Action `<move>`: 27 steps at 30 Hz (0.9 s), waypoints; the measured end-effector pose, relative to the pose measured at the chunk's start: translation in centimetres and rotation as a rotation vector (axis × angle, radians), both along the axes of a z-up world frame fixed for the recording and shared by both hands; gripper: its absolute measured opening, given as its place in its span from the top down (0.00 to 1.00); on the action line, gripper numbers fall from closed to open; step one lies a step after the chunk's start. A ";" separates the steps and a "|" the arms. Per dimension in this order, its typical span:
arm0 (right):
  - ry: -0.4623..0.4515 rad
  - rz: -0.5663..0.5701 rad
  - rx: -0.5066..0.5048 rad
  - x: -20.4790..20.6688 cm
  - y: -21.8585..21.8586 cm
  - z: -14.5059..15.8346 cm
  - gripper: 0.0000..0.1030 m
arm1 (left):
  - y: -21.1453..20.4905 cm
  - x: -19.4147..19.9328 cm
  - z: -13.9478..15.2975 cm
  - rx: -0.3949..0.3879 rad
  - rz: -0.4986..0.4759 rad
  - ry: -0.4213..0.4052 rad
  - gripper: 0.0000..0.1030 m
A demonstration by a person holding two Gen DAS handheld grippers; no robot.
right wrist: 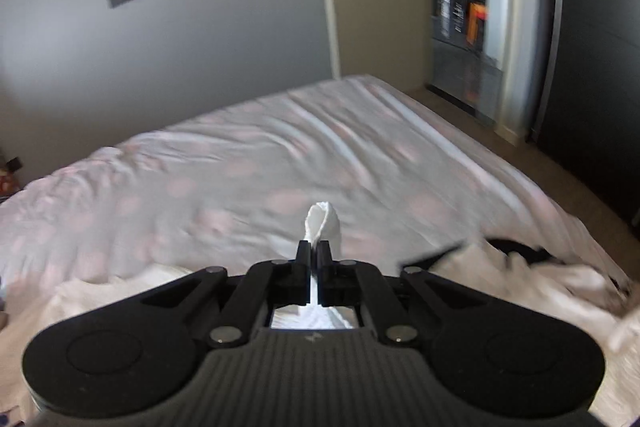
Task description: Fold clothes
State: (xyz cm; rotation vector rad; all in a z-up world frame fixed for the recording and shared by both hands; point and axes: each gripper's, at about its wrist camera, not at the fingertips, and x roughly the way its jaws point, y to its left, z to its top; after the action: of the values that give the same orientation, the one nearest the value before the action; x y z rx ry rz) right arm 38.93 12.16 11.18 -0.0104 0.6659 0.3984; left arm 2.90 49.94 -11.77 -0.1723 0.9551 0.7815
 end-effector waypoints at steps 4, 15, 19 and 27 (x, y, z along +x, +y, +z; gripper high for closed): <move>-0.038 0.121 -0.003 -1.9 8.0 2.4 0.97 | 0.9 -0.7 0.1 -0.011 0.011 -0.026 0.56; 0.041 0.290 -0.044 -6.5 22.7 -3.1 0.97 | 2.0 -1.7 0.6 -0.058 0.000 -0.103 0.56; 0.107 0.339 -0.068 -7.4 25.7 -7.1 0.97 | 2.5 -1.9 0.5 -0.071 0.006 -0.114 0.56; 0.184 0.401 -0.105 -8.3 29.6 -13.5 0.94 | 2.6 -1.9 0.5 -0.070 -0.014 -0.143 0.56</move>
State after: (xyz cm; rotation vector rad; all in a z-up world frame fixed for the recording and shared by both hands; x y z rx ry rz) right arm 30.64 41.71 -2.36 -0.2121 0.8690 0.7563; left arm 1.03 52.52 -11.24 -0.2782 0.8479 0.7139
